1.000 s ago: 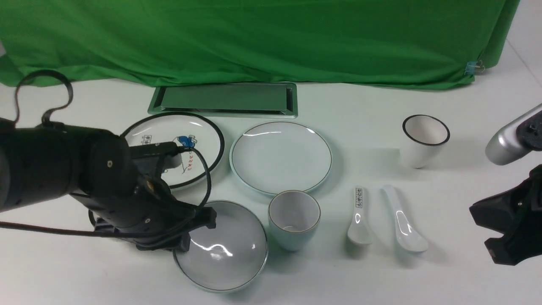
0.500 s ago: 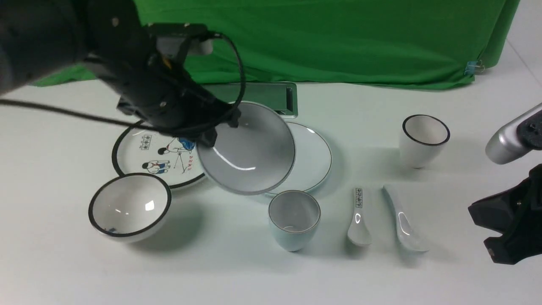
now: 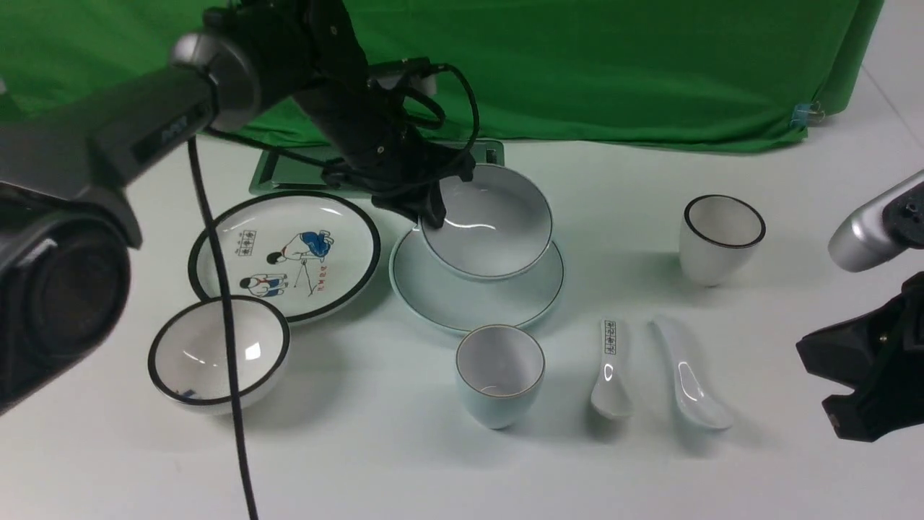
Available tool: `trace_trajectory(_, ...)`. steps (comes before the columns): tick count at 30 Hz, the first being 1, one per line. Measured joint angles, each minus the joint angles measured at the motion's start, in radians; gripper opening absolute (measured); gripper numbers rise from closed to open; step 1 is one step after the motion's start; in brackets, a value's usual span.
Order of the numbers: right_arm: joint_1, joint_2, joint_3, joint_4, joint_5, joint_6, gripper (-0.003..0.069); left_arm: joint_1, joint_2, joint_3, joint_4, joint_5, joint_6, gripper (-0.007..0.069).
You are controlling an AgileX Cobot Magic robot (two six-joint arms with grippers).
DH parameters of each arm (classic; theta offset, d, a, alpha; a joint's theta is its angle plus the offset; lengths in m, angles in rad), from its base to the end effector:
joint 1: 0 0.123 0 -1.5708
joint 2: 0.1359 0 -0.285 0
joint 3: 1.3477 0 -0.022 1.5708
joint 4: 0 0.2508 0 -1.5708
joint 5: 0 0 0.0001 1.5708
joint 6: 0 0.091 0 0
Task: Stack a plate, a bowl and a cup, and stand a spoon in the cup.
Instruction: Use the left arm to put the blue rice bowl into the blue large plate in the middle
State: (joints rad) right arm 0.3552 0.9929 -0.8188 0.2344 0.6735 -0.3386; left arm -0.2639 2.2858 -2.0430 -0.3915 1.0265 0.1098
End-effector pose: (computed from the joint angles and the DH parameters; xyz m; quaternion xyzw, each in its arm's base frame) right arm 0.1790 0.0805 0.3195 -0.2584 0.8771 0.1063 0.3906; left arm 0.4757 -0.1593 0.2153 0.1133 0.9581 -0.1968 0.1748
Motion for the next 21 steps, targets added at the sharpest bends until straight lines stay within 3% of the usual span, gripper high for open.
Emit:
trace_trajectory(8, 0.0, 0.02, 0.0, -0.001, -0.05, 0.0, 0.0039, 0.002, 0.053, -0.018, 0.027, -0.003, 0.001, 0.0032)
trace_trajectory(11, 0.0, 0.039, 0.0, -0.001, -0.052, 0.0, 0.0041, 0.003, 0.053, -0.022, 0.05, 0.003, 0.002, 0.0122)
trace_trajectory(18, 0.0, 0.059, 0.0, -0.015, -0.06, 0.0, 0.0043, 0.002, -0.038, -0.122, 0.086, 0.161, 0.029, 0.0444)
trace_trajectory(21, 0.0, 0.06, -0.007, -0.03, -0.062, 0.0, 0.0043, -0.027, -0.137, -0.122, 0.139, 0.171, 0.031, 0.0516)
